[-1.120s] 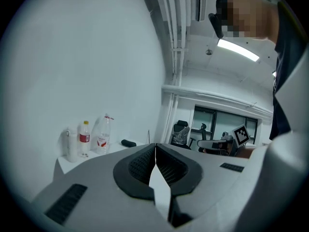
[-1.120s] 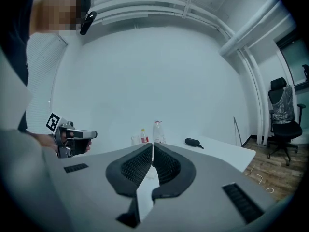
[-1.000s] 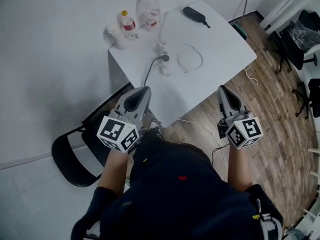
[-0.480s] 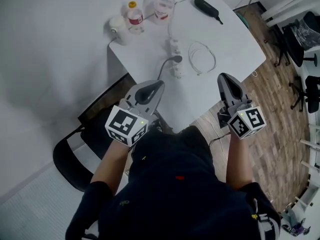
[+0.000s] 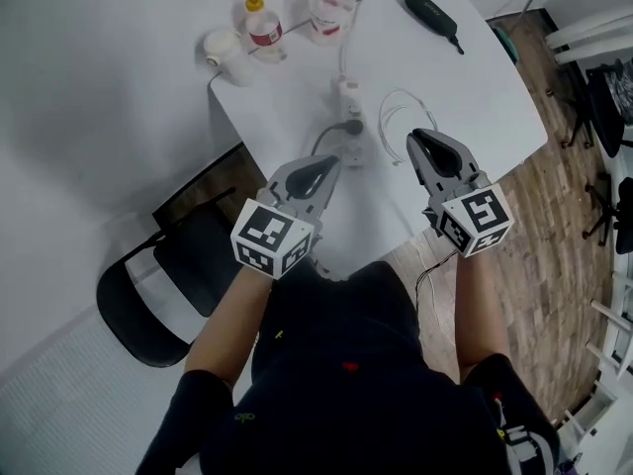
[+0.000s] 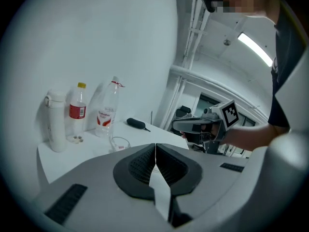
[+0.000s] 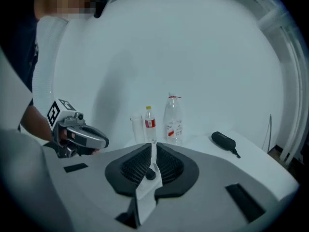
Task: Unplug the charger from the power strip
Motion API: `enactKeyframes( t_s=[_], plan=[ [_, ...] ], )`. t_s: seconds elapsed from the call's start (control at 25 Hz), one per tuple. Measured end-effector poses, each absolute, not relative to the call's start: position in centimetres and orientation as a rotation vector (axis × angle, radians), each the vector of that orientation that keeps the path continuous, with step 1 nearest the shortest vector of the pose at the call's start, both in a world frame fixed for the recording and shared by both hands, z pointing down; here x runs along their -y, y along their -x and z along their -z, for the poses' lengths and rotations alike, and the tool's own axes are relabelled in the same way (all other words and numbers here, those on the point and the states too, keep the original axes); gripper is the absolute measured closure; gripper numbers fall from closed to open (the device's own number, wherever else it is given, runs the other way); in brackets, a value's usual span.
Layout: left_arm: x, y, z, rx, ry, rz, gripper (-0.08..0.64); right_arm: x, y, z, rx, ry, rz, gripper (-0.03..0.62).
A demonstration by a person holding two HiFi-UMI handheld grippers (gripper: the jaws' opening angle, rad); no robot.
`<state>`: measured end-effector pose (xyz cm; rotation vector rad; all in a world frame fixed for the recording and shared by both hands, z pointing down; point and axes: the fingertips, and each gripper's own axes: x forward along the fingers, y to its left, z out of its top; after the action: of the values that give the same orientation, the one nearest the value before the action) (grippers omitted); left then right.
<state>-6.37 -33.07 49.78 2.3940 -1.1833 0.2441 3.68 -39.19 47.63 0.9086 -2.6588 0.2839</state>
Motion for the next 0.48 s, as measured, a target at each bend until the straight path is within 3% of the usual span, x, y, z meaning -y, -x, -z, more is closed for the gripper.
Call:
enactKeyframes(
  t_s=[0.28,0.36,0.48],
  plan=[
    [36.0,4.6,-55.8,1.193,-2.293,-0.310,0.537,43.5,0.0,-53.3,2.574,-0.665,-0.124,0.556],
    [36.5,4.3,-57.0,1.181,-2.255,-0.294,0.537,44.4,1.3,-54.8,2.562,-0.598,-0.119,0.486],
    [37.1,3.9,-58.8,1.173,-2.215,-0.304,0.537,45.2,2.9,-57.0,2.540,-0.471,-0.107,0.463]
  ],
)
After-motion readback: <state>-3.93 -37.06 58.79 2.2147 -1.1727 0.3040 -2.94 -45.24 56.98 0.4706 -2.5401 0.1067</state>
